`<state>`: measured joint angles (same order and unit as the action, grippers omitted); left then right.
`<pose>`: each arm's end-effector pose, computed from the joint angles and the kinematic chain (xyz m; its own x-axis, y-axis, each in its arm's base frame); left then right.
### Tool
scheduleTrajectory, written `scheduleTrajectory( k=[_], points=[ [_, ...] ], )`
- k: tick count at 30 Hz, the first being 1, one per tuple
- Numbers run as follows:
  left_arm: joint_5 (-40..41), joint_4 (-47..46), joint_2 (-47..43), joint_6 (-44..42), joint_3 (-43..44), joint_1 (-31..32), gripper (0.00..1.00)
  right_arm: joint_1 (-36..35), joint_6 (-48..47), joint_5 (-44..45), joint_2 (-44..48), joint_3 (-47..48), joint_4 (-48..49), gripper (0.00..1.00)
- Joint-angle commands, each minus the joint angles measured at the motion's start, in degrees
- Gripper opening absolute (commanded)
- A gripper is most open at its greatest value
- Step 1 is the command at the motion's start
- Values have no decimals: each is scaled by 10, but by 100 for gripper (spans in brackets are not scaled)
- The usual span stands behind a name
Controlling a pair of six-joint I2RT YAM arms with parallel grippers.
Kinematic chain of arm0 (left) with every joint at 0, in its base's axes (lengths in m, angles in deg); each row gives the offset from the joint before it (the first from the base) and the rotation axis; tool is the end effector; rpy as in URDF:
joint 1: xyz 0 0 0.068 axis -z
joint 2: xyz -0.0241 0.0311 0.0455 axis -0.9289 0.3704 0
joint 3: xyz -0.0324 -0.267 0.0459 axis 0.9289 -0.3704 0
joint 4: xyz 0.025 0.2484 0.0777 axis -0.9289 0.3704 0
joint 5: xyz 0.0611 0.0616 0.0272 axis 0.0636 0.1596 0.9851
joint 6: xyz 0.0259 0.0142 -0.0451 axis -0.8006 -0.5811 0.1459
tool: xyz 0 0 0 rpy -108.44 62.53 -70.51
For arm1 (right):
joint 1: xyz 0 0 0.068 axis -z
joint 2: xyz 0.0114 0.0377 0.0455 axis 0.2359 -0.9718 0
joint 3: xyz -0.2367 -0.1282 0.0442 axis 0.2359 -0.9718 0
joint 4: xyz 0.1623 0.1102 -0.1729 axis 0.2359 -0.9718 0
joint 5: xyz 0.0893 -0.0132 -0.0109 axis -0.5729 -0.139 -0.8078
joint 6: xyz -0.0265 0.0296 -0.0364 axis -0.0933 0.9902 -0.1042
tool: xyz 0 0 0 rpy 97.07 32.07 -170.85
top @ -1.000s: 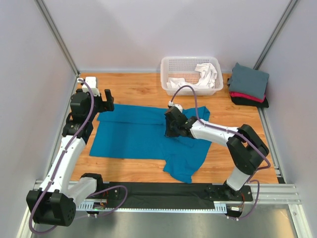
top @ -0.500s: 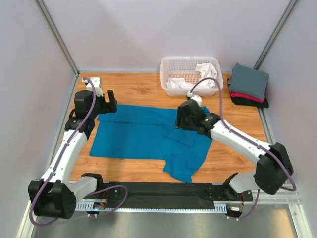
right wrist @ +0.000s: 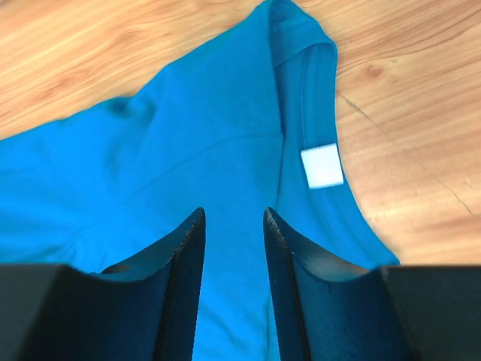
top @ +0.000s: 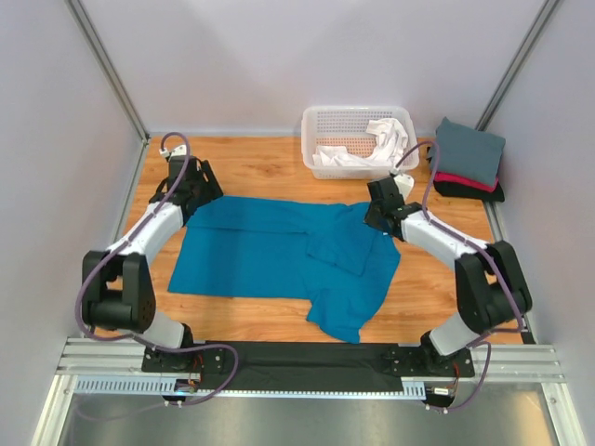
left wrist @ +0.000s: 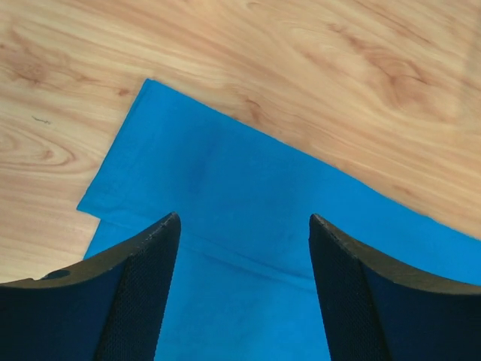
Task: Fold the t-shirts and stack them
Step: Fold the tshirt
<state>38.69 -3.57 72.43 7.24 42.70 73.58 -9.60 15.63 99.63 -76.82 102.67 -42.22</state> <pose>0.3195 -0.0256 0.2594 -0.5149 -0.4237 -0.7452 -0.2799 0.9047 -0.3211 0.2894 0.1113 0.2163 -0.6879 0.3304 -0.6462 0.3018 0.9400 0.1592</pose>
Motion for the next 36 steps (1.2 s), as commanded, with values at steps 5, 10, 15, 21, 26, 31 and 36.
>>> scheduleTrajectory(
  k=[5,10,15,21,26,31,36],
  points=[
    [61,-20,127,55,98,-10,74,71,12,-27,-104,45,95,38],
    [47,-5,206,98,135,-35,68,77,3,-50,-155,69,115,37],
    [39,6,244,128,141,-43,64,79,11,-53,-177,65,124,35],
    [26,20,268,151,138,-50,64,92,24,-30,-173,36,112,29],
    [7,19,281,180,126,-73,64,102,22,-28,-155,10,103,26],
    [26,53,279,198,131,-81,64,103,28,-16,-131,-27,97,24],
    [45,65,274,203,129,-83,63,107,34,-18,-124,-35,91,22]
  ],
)
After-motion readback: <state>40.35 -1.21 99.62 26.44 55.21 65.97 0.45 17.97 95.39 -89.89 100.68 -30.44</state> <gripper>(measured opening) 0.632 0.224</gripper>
